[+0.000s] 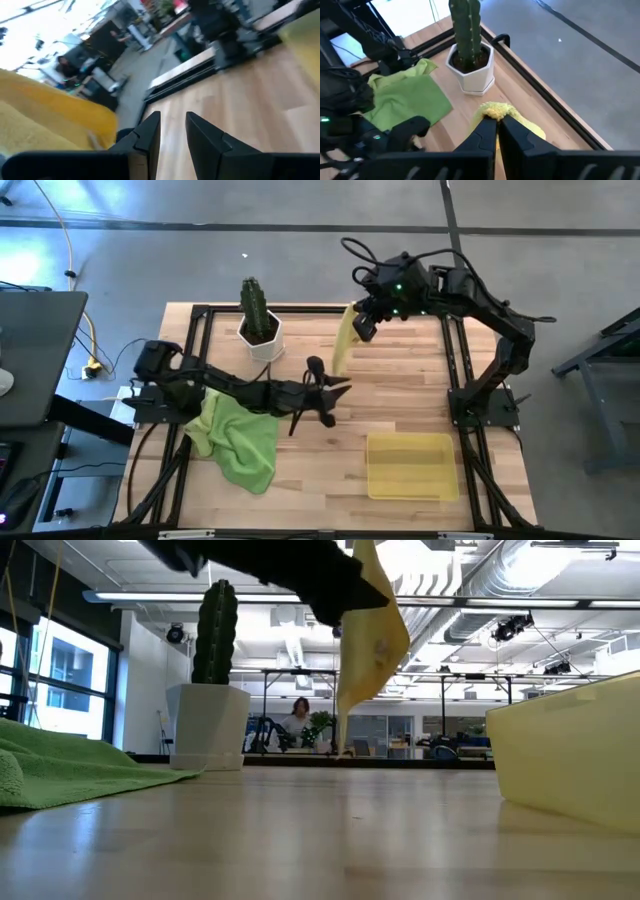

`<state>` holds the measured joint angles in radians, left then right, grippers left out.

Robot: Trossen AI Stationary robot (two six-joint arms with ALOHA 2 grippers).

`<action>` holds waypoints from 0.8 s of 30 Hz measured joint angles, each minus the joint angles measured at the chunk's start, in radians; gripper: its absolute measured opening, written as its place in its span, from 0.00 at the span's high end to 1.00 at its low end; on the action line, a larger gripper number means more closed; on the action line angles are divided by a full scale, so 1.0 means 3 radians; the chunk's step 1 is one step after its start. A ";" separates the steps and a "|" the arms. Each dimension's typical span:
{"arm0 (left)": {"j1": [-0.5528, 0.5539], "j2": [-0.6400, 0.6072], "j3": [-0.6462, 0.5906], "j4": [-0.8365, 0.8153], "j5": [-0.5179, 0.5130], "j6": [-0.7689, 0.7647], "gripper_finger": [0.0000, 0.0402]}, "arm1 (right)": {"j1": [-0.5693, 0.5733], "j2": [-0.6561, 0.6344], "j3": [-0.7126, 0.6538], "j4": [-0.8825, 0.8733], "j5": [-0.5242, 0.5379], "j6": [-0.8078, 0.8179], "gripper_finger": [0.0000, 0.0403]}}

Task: Roll microfiber towels into tight, uniform cylinder then place into a basket
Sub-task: Fold the yellow towel

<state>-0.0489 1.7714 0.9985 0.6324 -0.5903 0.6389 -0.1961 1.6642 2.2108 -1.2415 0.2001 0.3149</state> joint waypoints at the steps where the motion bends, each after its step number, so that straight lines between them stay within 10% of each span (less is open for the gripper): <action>1: 0.0025 0.0047 0.0000 0.0103 -0.0090 0.0046 0.79 | 0.0006 0.0000 0.0000 -0.0001 0.0000 0.0000 1.00; 15: 0.0337 0.0085 0.0000 0.0426 -0.2496 0.0344 0.79 | 0.0162 0.0000 -0.0003 -0.0239 -0.0003 -0.0001 1.00; 24: -0.0097 0.0085 0.0000 0.0400 -0.1990 0.0674 0.79 | 0.0130 0.0001 -0.0003 -0.0394 0.0249 -0.0003 1.00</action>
<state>-0.0780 1.7969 0.9985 0.7525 -1.1874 0.8410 -0.1570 1.6645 2.2101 -1.3598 0.2747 0.3141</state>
